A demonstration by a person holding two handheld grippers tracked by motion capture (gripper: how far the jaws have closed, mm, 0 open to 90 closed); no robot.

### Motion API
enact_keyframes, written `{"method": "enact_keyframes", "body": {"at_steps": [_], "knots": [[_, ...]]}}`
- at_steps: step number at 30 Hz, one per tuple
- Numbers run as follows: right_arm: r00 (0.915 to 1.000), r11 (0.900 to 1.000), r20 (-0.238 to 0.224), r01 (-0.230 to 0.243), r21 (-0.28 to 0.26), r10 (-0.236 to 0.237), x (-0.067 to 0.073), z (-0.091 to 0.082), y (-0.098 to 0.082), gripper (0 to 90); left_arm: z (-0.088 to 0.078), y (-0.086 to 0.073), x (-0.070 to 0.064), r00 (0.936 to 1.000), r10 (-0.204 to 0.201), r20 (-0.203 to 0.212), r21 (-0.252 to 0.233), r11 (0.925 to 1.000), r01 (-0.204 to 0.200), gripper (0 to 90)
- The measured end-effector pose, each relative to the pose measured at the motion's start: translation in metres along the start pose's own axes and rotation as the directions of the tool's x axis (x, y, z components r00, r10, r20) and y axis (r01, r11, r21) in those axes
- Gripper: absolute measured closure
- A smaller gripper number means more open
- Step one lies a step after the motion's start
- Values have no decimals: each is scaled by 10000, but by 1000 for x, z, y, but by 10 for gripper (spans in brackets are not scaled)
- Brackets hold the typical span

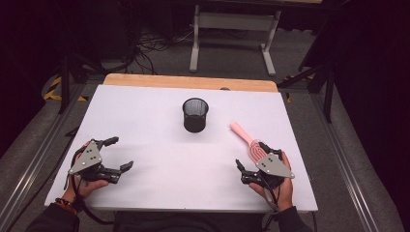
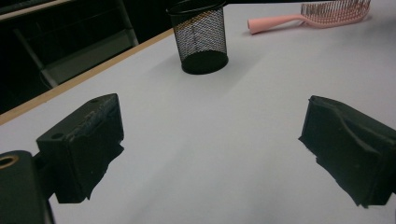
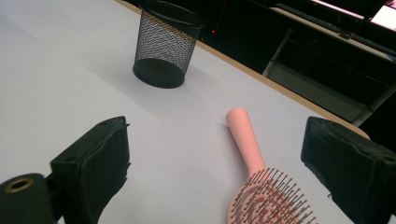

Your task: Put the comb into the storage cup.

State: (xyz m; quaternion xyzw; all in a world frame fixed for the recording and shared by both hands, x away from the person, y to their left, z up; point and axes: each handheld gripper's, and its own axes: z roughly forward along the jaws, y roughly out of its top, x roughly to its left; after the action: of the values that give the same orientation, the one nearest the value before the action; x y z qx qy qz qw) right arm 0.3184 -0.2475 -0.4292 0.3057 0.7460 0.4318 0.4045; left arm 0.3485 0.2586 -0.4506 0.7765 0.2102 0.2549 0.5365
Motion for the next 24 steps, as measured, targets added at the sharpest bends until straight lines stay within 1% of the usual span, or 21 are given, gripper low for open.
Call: {"method": "enact_keyframes", "body": {"at_steps": [2,3,5,6,7,8,10,11,13,14,15,16,17,19,20,21,22,23,24], "knots": [[9999,10000,-89,-70,24,70,-1,1,-1,83,0,-1,1,10000,-8,-27,36,10000,8,60],[9999,9999,-74,-93,104,94,-2,2,-1,82,0,-1,1,10000,-79,-5,23,10000,79,60],[9995,9996,-200,-228,158,231,-4,3,-2,75,0,-1,2,9998,-202,43,5,9998,202,61],[9996,9995,-169,-227,224,231,-5,3,-2,75,1,-2,2,9997,-229,91,-27,9997,229,60],[9995,9989,-200,-246,400,254,-7,5,-2,71,1,-2,3,9996,-233,146,25,9997,233,59],[9995,9989,-200,-246,400,254,-7,5,-2,71,1,-2,2,9997,-195,159,40,9998,194,59],[9995,9981,-236,-211,579,225,-10,5,0,72,1,-3,2,9998,-144,118,117,9998,143,58],[9993,9977,-258,-267,621,283,-12,5,1,72,1,-3,2,9998,-144,118,117,9998,143,59],[9990,9971,-314,-299,694,321,-14,5,1,72,0,-4,2,9995,-241,204,106,9997,239,59],[9990,9956,-336,-270,899,302,-16,5,2,72,1,-4,2,9994,-237,237,129,9996,234,59],[9988,9920,-388,-247,1240,297,-22,6,4,70,1,-4,1,9995,-200,231,165,9997,197,57],[9988,9920,-388,-247,1240,297,-22,6,4,70,1,-4,1,9995,-216,247,148,9997,213,57],[9971,9855,-620,-339,1662,448,-30,8,5,67,2,-3,2,9993,-195,312,182,9997,189,57],[9966,9792,-658,-354,1996,494,-35,9,6,58,4,-4,3,9993,-238,302,213,9995,232,57],[9966,9792,-658,-354,1996,494,-35,9,6,58,4,-4,3,9993,-238,302,213,9995,232,57],[9950,9722,-819,-367,2311,570,-40,11,6,59,5,-5,3,9994,-260,219,256,9993,254,57],[9931,9522,-998,-286,3040,617,-47,17,6,62,5,-5,3,9994,-258,219,271,9993,252,58],[9931,9522,-998,-286,3040,617,-47,17,6,62,4,-5,3,9992,-293,269,271,9992,286,58],[9930,9448,-997,-268,3267,626,-50,19,6,64,4,-5,3,9991,-311,283,294,9991,303,57]]}}
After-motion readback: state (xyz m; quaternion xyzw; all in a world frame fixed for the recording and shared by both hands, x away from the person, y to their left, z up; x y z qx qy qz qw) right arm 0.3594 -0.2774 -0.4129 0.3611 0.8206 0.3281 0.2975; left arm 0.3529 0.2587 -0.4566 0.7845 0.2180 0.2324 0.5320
